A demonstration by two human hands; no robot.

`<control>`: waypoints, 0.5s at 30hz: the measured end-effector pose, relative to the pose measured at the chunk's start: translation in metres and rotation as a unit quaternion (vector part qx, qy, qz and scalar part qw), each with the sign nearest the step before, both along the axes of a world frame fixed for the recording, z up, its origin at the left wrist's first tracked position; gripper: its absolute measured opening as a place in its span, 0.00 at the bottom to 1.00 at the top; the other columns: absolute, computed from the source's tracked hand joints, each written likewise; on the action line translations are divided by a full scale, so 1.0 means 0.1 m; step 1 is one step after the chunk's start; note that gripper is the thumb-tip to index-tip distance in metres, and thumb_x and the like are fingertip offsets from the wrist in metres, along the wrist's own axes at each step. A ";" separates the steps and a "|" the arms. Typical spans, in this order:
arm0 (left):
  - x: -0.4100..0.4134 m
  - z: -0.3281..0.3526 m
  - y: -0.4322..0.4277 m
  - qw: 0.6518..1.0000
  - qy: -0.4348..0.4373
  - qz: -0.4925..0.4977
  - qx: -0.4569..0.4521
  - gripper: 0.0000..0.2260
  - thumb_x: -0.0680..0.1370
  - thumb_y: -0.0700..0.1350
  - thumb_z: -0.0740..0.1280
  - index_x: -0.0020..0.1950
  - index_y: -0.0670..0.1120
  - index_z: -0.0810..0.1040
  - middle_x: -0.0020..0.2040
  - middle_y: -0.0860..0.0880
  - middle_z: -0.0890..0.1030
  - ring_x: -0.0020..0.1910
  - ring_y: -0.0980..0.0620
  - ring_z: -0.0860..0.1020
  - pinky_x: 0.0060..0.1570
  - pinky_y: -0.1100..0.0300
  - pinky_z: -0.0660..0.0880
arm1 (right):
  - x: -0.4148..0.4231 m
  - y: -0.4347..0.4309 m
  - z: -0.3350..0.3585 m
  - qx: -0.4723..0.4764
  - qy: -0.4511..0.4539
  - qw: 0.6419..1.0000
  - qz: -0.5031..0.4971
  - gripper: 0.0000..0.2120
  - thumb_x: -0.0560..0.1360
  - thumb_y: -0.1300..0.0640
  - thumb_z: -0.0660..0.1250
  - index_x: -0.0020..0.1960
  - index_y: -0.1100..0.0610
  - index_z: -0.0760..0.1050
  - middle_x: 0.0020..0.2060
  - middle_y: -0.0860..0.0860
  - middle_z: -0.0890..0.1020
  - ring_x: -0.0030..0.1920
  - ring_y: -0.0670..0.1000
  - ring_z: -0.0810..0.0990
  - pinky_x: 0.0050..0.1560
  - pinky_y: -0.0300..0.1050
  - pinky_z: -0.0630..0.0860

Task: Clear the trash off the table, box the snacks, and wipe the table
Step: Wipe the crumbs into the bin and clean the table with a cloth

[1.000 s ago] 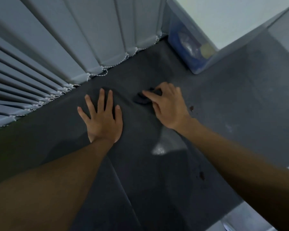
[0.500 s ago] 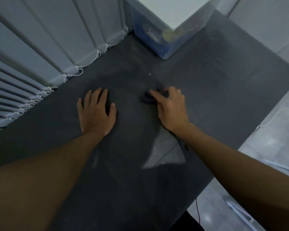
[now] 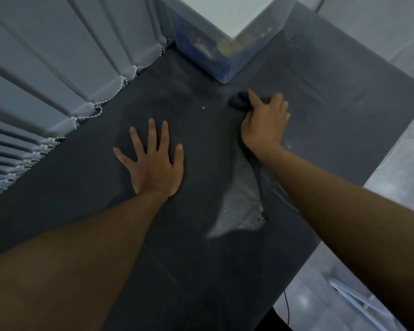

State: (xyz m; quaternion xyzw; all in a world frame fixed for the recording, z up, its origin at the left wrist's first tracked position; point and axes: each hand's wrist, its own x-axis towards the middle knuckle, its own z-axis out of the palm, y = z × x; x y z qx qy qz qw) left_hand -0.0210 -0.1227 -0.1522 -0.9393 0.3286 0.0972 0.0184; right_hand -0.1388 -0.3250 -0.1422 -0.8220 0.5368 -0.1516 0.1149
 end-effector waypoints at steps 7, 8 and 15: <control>0.01 -0.03 0.00 1.000 -0.006 0.003 0.002 0.28 0.81 0.63 0.37 0.81 0.58 0.38 0.82 0.56 0.39 0.80 0.42 0.38 0.70 0.25 0.44 | -0.08 0.38 -0.09 -0.033 -0.024 0.942 0.333 0.23 0.75 0.60 0.62 0.68 0.49 0.77 0.50 0.60 0.75 0.47 0.62 0.73 0.46 0.52 0.66; 0.01 -0.02 -0.01 1.000 -0.005 0.002 0.001 0.28 0.82 0.63 0.37 0.81 0.58 0.37 0.82 0.56 0.39 0.80 0.42 0.38 0.70 0.25 0.44 | -0.05 0.26 -0.08 -0.047 -0.013 0.947 0.317 0.23 0.75 0.60 0.62 0.68 0.48 0.77 0.50 0.60 0.75 0.48 0.62 0.73 0.46 0.52 0.66; 0.05 -0.02 0.00 1.000 0.001 0.000 -0.016 0.28 0.82 0.62 0.40 0.81 0.58 0.40 0.82 0.56 0.41 0.81 0.43 0.38 0.71 0.25 0.42 | 0.15 0.38 -0.02 0.016 -0.037 0.993 0.114 0.24 0.77 0.63 0.59 0.69 0.47 0.76 0.54 0.59 0.73 0.52 0.61 0.71 0.50 0.53 0.67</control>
